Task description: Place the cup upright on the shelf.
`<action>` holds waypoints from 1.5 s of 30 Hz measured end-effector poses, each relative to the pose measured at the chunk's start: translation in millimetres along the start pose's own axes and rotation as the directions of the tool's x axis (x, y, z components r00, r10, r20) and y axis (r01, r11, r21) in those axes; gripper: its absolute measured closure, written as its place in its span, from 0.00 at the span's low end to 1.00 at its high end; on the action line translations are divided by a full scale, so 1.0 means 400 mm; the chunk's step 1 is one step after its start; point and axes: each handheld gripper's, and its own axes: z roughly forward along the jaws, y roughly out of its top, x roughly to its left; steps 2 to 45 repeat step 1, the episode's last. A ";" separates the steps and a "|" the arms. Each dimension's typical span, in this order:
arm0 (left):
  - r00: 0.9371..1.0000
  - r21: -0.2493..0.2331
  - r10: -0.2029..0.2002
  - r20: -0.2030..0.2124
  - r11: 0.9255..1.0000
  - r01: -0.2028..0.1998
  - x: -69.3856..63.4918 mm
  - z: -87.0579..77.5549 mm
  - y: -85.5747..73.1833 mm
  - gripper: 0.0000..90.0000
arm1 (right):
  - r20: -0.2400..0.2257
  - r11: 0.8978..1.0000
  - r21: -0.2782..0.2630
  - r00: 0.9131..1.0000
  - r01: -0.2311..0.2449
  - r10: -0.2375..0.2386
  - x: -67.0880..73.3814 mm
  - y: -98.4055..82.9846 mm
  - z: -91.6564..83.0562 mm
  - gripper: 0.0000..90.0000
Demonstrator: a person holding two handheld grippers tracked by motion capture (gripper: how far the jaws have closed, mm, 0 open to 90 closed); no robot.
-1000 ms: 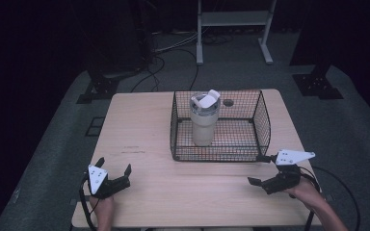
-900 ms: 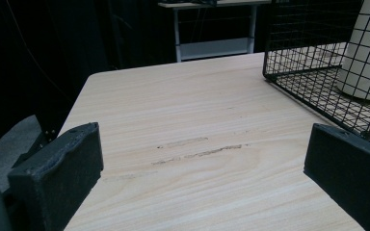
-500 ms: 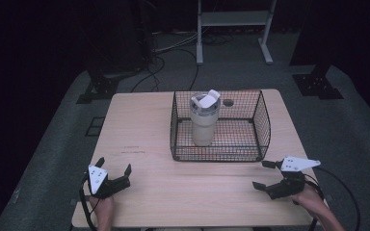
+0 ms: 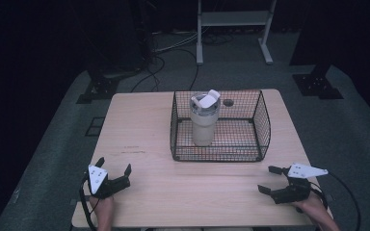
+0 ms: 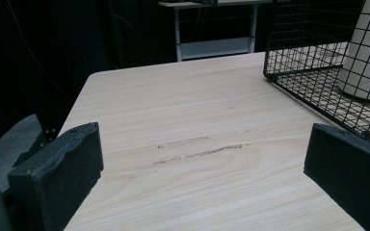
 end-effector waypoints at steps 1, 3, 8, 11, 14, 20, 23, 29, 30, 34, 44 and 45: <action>1.000 0.000 0.000 0.000 1.000 0.000 0.000 0.000 0.000 0.00 | 0.001 1.000 -0.010 1.000 -0.008 0.008 0.001 -0.005 -0.002 0.10; 1.000 0.000 0.000 0.000 1.000 0.000 0.000 0.000 0.000 0.00 | 0.001 1.000 -0.010 1.000 -0.008 0.008 0.001 -0.005 -0.002 0.10; 1.000 0.000 0.000 0.000 1.000 0.000 0.000 0.000 0.000 0.00 | 0.001 1.000 -0.010 1.000 -0.008 0.008 0.001 -0.005 -0.002 0.10; 1.000 0.000 0.000 0.000 1.000 0.000 0.000 0.000 0.000 0.00 | 0.001 1.000 -0.010 1.000 -0.008 0.008 0.001 -0.005 -0.002 0.10; 1.000 0.000 0.000 0.000 1.000 0.000 0.000 0.000 0.000 0.00 | 0.001 1.000 -0.010 1.000 -0.008 0.008 0.001 -0.005 -0.002 0.10; 1.000 0.000 0.000 0.000 1.000 0.000 0.000 0.000 0.000 0.00 | 0.001 1.000 -0.010 1.000 -0.008 0.008 0.001 -0.005 -0.002 0.10; 1.000 0.000 0.000 0.000 1.000 0.000 0.000 0.000 0.000 0.00 | 0.001 1.000 -0.010 1.000 -0.008 0.008 0.001 -0.005 -0.002 0.10; 1.000 0.000 0.000 0.000 1.000 0.000 0.000 0.000 0.000 0.00 | 0.001 1.000 -0.010 1.000 -0.008 0.008 0.001 -0.005 -0.002 0.10; 1.000 0.000 0.000 0.000 1.000 0.000 0.000 0.000 0.000 0.00 | 0.001 1.000 -0.010 1.000 -0.008 0.008 0.001 -0.005 -0.002 0.10; 1.000 0.000 0.000 0.000 1.000 0.000 0.000 0.000 0.000 0.00 | 0.001 1.000 -0.010 1.000 -0.008 0.008 0.001 -0.005 -0.002 0.10; 1.000 0.000 0.000 0.000 1.000 0.000 0.000 0.000 0.000 0.00 | 0.001 1.000 -0.010 1.000 -0.008 0.008 0.001 -0.005 -0.002 0.10; 1.000 0.000 0.000 0.000 1.000 0.000 0.000 0.000 0.000 0.00 | 0.001 1.000 -0.010 1.000 -0.008 0.008 0.001 -0.005 -0.002 0.10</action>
